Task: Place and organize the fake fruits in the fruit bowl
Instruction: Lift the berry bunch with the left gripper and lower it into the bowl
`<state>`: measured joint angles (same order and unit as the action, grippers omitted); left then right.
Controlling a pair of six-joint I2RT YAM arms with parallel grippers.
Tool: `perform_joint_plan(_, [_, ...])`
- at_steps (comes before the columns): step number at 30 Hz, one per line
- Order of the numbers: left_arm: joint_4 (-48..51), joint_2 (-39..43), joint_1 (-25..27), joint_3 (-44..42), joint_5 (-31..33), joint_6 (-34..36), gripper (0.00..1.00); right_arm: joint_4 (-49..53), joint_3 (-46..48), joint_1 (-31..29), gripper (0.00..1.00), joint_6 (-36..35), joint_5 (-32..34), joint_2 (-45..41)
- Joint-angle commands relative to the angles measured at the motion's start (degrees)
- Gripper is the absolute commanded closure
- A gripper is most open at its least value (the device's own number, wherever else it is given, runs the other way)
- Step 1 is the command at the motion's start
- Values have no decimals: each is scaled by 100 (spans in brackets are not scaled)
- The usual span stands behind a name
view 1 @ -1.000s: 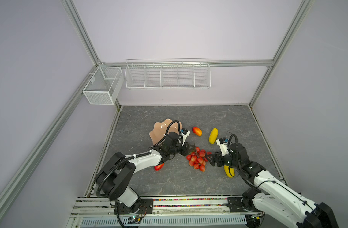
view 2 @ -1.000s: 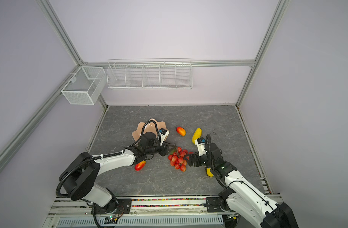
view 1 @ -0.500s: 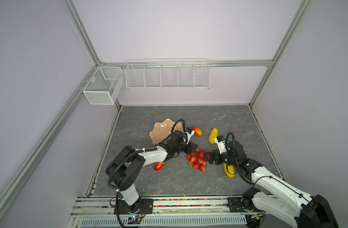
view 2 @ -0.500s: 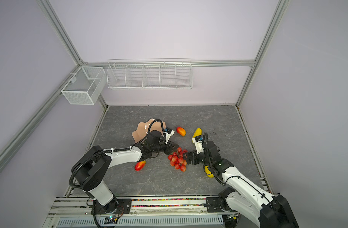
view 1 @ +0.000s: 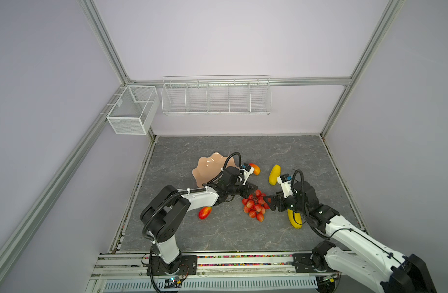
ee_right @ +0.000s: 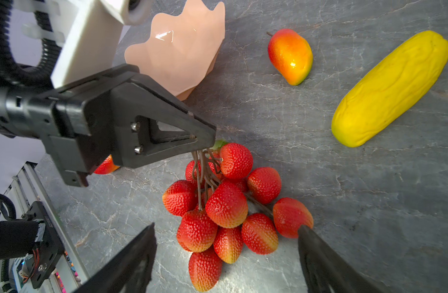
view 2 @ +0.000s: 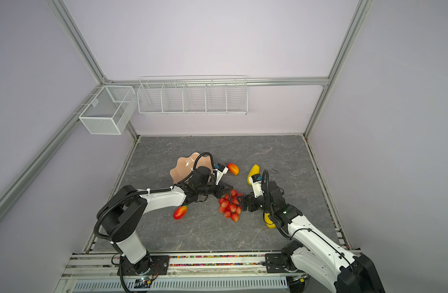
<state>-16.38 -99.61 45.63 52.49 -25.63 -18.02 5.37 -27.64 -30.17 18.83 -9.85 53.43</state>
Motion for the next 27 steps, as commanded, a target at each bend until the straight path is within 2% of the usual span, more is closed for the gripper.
perform_joint_plan(1, [-93, 482, 12, 189, -159, -279, 100, 113, -204, -37, 12, -184, 92, -48])
perform_joint_plan(6, [501, 1122, -151, 505, -33, -267, 100, 162, -517, -46, 12, -316, -275, 107])
perform_joint_plan(8, [786, 1361, -305, 612, 71, -220, 100, 193, -753, -95, 12, -375, -564, 213])
perform_joint_plan(11, [1097, 1705, -647, 710, 213, -233, 100, 320, -1241, -346, 12, -576, -623, 413])
perform_joint_plan(16, [1831, 2205, -1211, 860, 1206, 49, 100, 294, -1995, -696, 12, -831, -681, 1009])
perform_joint_plan(18, [1877, 2300, -1532, 813, 1394, -2, 100, 147, -2164, -772, 12, -840, -792, 1283])
perform_joint_plan(23, [1502, 2236, -2286, 508, 1235, -167, 100, -172, -2508, -930, 12, -785, -931, 1937])
perform_joint_plan(27, [894, 1856, -2723, 266, 731, -348, 100, -361, -2682, -1036, 12, -675, -998, 2353])
